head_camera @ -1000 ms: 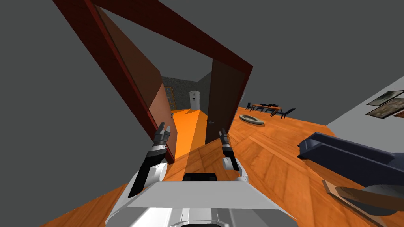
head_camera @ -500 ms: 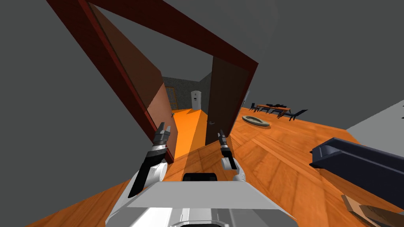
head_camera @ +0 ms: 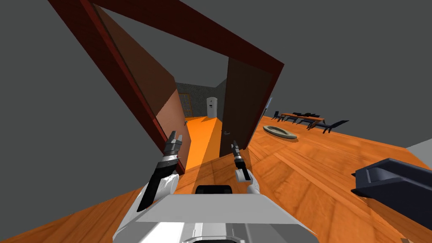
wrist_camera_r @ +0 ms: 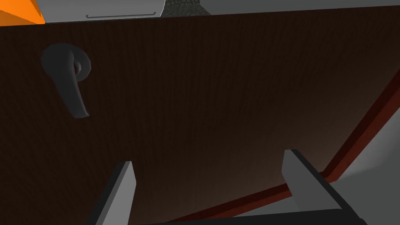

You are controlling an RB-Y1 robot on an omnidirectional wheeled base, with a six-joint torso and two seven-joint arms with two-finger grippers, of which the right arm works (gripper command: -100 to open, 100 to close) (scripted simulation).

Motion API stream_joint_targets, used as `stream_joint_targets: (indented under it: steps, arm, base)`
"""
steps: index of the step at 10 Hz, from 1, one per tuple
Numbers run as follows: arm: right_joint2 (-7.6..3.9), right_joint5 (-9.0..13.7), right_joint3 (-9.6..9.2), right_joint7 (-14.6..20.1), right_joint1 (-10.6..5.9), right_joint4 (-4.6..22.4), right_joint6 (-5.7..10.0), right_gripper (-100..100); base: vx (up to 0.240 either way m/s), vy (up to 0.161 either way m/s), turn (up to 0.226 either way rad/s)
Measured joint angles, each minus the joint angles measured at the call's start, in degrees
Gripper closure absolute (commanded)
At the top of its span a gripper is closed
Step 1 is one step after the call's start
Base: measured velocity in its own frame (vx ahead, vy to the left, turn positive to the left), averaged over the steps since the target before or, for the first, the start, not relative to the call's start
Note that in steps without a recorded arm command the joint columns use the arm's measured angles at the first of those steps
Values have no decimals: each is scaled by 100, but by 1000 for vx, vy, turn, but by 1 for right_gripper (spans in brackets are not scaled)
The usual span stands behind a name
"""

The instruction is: Push the door open

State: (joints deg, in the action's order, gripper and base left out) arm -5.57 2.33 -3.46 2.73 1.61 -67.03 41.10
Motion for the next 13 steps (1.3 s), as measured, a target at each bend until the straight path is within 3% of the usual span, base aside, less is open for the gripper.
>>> stream_joint_targets:
  steps: [7, 13]
  arm:
    - [-24, -2, -76, 87, -375, 983, 154, -100]
    - [-12, -5, -150, 150, -802, 2036, 373, -100]
  base:
    - [45, -70, 72]
    - [61, -98, 90]
